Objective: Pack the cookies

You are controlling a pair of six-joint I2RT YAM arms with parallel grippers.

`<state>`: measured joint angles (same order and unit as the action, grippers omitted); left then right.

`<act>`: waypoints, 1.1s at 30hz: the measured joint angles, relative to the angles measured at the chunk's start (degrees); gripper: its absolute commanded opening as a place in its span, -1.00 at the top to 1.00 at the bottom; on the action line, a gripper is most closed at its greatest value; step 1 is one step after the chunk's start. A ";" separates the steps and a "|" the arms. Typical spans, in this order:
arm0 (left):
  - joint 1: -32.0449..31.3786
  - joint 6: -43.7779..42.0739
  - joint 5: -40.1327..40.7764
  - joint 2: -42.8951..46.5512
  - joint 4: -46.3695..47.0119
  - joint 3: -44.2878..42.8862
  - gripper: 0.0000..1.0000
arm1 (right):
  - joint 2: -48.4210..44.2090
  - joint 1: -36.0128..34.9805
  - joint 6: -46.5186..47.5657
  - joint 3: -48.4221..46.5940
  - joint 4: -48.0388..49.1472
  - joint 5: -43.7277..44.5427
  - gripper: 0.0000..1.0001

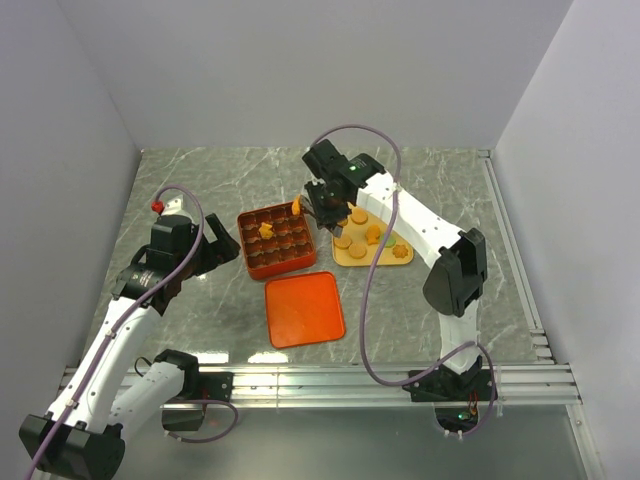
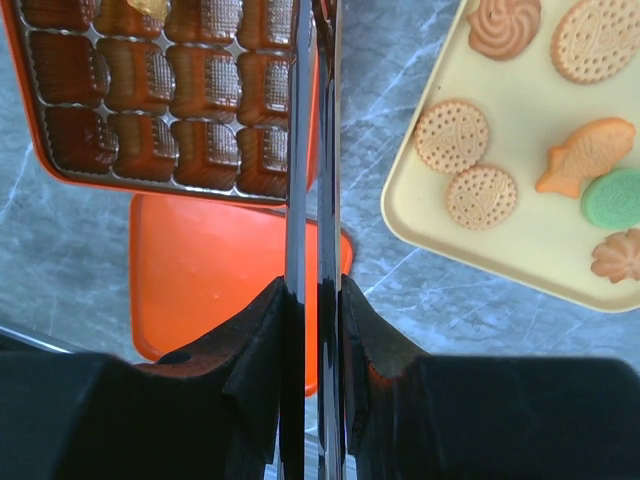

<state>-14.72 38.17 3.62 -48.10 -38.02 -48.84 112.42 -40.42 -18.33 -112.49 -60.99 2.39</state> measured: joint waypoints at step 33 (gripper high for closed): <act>0.00 0.24 1.81 0.37 -0.66 0.00 -0.99 | 1.31 -5.95 4.72 2.69 1.03 9.27 0.21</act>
<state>-14.72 38.41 5.43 -47.72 -38.68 -48.84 113.73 -46.37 -13.61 -109.80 -59.96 11.66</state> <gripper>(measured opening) 0.995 0.378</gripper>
